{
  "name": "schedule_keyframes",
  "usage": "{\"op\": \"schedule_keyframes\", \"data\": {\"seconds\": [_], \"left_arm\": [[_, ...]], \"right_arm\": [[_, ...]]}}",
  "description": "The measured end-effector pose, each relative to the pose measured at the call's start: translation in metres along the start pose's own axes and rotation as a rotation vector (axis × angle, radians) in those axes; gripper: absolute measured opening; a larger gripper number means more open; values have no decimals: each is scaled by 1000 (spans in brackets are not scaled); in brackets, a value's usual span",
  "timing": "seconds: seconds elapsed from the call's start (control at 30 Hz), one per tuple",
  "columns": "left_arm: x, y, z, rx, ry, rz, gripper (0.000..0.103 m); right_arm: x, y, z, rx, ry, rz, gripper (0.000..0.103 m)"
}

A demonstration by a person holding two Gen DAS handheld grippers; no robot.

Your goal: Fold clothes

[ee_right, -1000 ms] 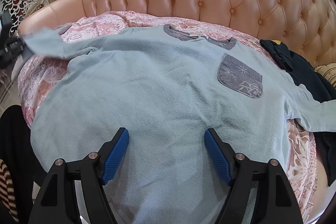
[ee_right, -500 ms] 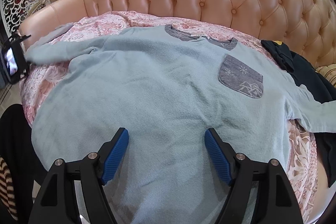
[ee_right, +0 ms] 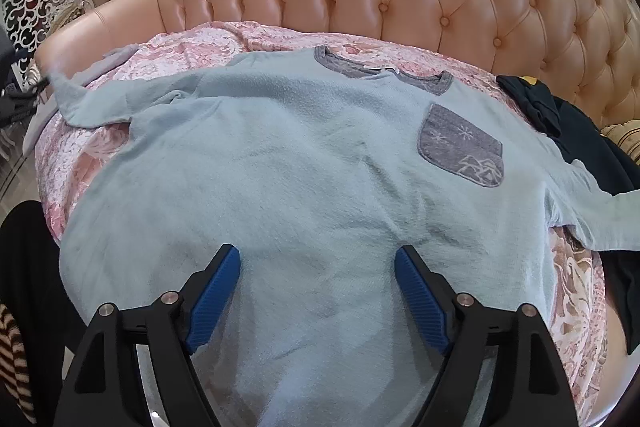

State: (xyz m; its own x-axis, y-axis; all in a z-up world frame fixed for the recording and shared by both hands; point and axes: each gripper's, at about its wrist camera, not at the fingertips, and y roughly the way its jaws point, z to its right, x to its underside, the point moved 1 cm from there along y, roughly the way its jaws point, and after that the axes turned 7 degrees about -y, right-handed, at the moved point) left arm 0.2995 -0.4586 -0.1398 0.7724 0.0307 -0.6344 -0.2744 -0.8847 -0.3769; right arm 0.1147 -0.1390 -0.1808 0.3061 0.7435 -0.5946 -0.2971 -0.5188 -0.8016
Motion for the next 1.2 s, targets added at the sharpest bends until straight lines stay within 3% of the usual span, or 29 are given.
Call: {"op": "schedule_keyframes", "data": {"seconds": [0.1, 0.17, 0.23, 0.3, 0.37, 0.43, 0.53, 0.63, 0.8, 0.9, 1.0, 1.07, 1.2], "left_arm": [[-4, 23, 36, 11, 44, -73, 98], [11, 48, 60, -7, 126, -133, 99], [12, 51, 53, -13, 79, -106, 101], [7, 54, 43, -15, 68, -145, 101], [-6, 40, 27, -32, 5, -95, 101], [-26, 12, 14, 17, -63, -14, 101], [-61, -28, 12, 194, -130, 82, 102], [-101, -44, 26, 587, -231, 60, 102], [-157, -35, 85, 1013, -338, -50, 102], [-181, -19, 130, 1140, -361, -144, 102], [-195, -1, 166, 1156, -335, -206, 102], [-197, -1, 172, 1176, -305, -194, 102], [-203, 0, 185, 1224, -235, -170, 102]], "right_arm": [[0, 0, 1, -4, -4, -4, 81], [0, 0, 1, -6, -8, -5, 81], [0, 0, 2, -12, -11, -8, 81], [0, 0, 3, -21, -11, -14, 82], [-5, -1, 7, -47, 0, -36, 82], [-12, -7, 17, -94, 38, -32, 82], [-22, -19, 49, -140, 158, 26, 82], [-35, -25, 87, -132, 263, 56, 82], [-44, -34, 123, -75, 323, 85, 82], [-33, -24, 107, -55, 262, 37, 82], [-22, -2, 86, -1, 155, -50, 80], [-18, 16, 75, 53, 78, -116, 77], [-16, 19, 76, 51, 76, -95, 81]]}}
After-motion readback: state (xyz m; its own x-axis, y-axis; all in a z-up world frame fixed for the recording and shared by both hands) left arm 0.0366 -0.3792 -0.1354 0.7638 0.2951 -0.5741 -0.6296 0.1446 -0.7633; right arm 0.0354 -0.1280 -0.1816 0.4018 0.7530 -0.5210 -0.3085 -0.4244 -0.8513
